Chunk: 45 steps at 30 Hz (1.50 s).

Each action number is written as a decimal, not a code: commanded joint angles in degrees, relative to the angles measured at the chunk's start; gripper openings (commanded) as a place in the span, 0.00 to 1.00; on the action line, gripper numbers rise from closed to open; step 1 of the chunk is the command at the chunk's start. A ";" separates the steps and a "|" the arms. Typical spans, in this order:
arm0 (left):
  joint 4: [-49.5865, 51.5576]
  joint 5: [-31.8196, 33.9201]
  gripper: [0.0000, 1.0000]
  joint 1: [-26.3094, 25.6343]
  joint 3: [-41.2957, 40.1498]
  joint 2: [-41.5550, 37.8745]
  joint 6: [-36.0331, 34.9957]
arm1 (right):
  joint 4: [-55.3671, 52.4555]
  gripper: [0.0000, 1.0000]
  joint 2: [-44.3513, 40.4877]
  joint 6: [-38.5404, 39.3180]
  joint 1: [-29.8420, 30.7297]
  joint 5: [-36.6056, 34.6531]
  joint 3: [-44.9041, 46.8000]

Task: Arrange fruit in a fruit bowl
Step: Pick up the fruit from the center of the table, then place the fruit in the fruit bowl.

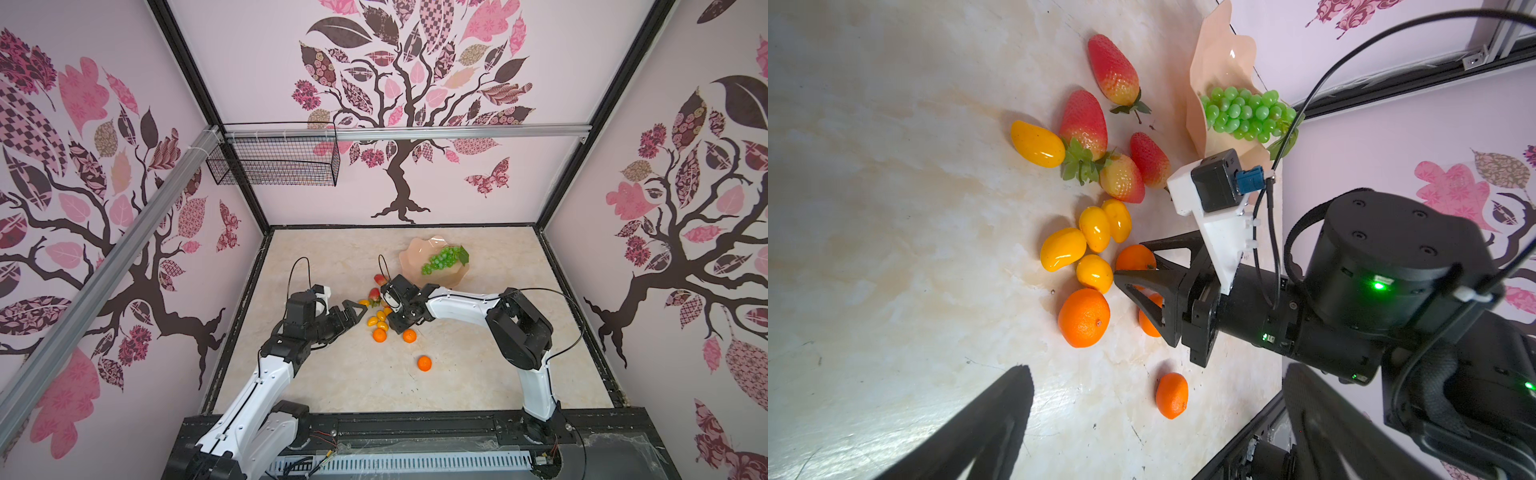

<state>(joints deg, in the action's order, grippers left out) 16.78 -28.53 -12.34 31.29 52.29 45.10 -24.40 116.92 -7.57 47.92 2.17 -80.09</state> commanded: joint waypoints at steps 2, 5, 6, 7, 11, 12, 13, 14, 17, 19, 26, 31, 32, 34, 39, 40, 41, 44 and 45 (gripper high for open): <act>2.87 2.31 0.98 0.35 2.02 -0.07 -3.68 | -2.39 0.46 -4.18 -0.31 0.41 -0.06 -0.17; 2.85 2.79 0.98 0.25 3.19 0.76 -5.03 | -2.21 0.46 -8.03 -0.77 0.35 -0.30 1.23; 2.50 2.74 0.98 0.38 3.54 1.16 -5.38 | -2.51 0.46 -8.99 -0.77 0.29 -0.66 1.41; 2.24 2.70 0.98 0.33 4.14 1.80 -5.90 | -3.02 0.46 -9.95 -0.61 0.32 -1.29 1.41; 0.54 1.90 0.98 0.06 6.57 5.14 -6.26 | -4.43 0.45 -12.95 -0.35 -0.91 -1.88 0.78; 0.01 1.90 0.98 -0.29 7.19 5.88 -6.19 | -4.64 0.45 -13.50 -0.31 -1.49 -1.78 0.58; -0.59 2.07 0.98 -0.68 8.03 6.97 -6.17 | -4.92 0.45 -14.06 -0.25 -2.19 -1.77 0.27; -0.91 2.46 0.98 -1.31 8.81 7.78 -6.26 | -5.08 0.45 -14.41 -0.23 -2.91 -1.82 0.09; -0.76 5.40 0.98 -4.57 12.13 10.56 -7.52 | -5.43 0.45 -15.13 0.01 -5.63 -1.90 -0.90; -0.69 7.33 0.98 -7.22 14.60 12.86 -8.22 | -5.63 0.45 -15.10 -0.07 -7.89 -1.99 -1.56; -4.35 7.69 0.98 -10.47 18.14 19.92 -6.74 | -6.41 0.44 -11.99 -1.11 -13.47 -5.68 -4.24; -5.09 7.71 0.98 -11.37 20.62 24.11 -6.56 | -7.17 0.44 -8.26 -2.32 -16.92 -6.98 -7.43; -5.23 7.76 0.98 -11.62 21.21 24.80 -6.61 | -7.30 0.44 -7.64 -2.71 -17.62 -7.13 -8.15; -5.26 7.88 0.98 -12.17 22.58 26.60 -6.88 | -7.41 0.44 -6.20 -3.13 -18.79 -7.22 -9.79; -5.29 7.90 0.98 -13.97 25.91 30.48 -7.74 | -9.00 0.44 -1.49 -3.23 -20.30 -8.25 -14.55; -5.26 7.88 0.98 -14.19 26.47 30.92 -7.81 | -9.26 0.44 -0.47 -3.28 -20.44 -8.54 -15.31; -5.21 7.97 0.98 -14.53 26.99 31.47 -7.92 | -9.42 0.44 0.69 -3.38 -20.60 -8.69 -15.99; -5.08 8.44 0.98 -14.98 27.79 32.33 -8.11 | -9.28 0.44 2.97 -3.68 -21.04 -9.03 -17.14; -5.00 8.73 0.98 -15.04 27.94 32.50 -8.10 | -9.27 0.44 3.60 -3.67 -21.12 -9.01 -17.64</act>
<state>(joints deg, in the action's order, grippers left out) 12.49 -20.80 -27.07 56.49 84.25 38.20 -31.75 117.12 -10.55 26.92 -5.82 -95.39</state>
